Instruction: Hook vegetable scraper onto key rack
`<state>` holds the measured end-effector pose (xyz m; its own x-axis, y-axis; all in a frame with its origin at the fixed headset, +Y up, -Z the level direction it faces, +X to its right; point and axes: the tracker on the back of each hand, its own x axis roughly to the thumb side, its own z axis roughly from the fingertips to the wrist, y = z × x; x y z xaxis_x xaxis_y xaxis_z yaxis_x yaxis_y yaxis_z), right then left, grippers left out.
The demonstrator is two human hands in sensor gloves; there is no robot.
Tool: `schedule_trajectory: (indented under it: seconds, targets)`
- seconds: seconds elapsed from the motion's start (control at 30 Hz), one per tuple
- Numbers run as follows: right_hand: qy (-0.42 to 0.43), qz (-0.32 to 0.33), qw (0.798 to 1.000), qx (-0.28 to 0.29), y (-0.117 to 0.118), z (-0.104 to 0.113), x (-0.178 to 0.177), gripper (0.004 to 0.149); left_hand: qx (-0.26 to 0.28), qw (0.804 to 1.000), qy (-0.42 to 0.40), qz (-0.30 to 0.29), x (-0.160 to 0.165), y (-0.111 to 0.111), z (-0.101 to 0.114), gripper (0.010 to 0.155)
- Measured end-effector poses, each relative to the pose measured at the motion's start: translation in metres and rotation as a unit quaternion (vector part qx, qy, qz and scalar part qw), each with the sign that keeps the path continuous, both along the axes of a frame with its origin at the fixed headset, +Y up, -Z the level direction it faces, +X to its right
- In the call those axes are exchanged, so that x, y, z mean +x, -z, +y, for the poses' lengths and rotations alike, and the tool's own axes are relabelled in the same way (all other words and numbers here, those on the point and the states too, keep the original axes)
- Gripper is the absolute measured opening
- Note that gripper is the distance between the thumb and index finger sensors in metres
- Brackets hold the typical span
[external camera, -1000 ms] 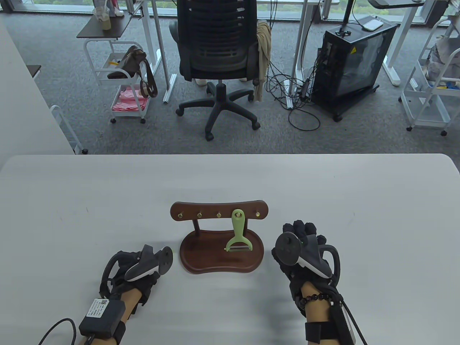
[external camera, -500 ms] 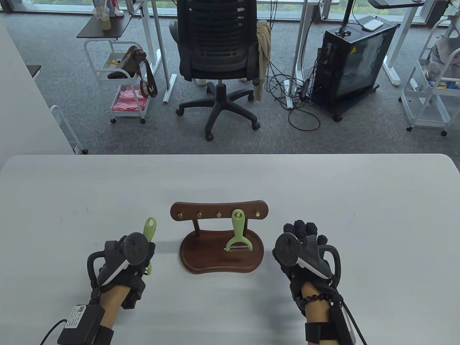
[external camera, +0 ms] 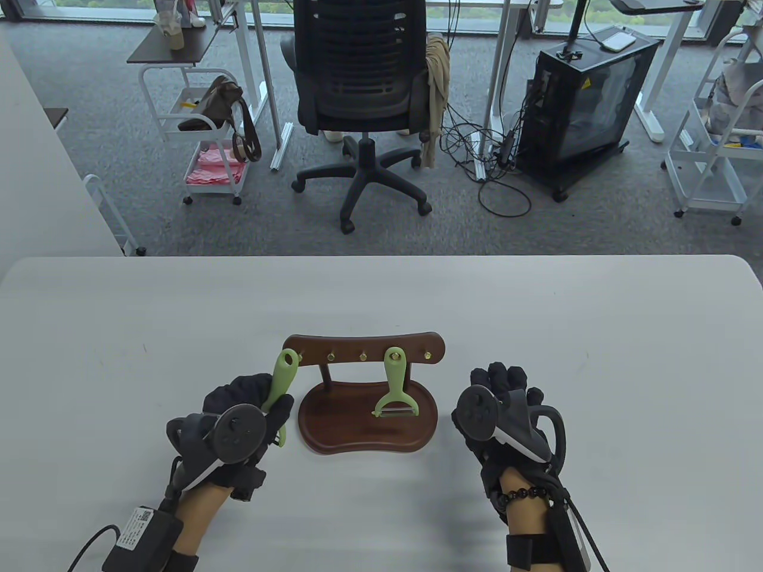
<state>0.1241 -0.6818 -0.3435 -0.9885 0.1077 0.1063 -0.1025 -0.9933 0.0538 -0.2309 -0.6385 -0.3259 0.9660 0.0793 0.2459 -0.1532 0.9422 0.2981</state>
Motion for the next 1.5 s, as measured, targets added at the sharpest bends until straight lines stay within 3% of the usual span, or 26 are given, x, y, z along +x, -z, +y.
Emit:
schedule_trajectory:
  seconds: [0.37,1.07,1.5]
  targets:
    - [0.006,0.003,1.0,0.005,0.0,0.001,-0.001,0.077,0.021,0.996,0.078,0.041,0.019,0.009,-0.001,0.059]
    - [0.01,0.006,1.0,0.003,-0.001,0.002,-0.002,0.076,0.031,0.994,0.083,0.063,0.021,0.01,-0.005,0.059]
    - [0.01,0.007,1.0,0.0,0.0,0.002,-0.003,0.076,-0.007,0.992,0.101,0.075,0.022,0.022,-0.022,0.058]
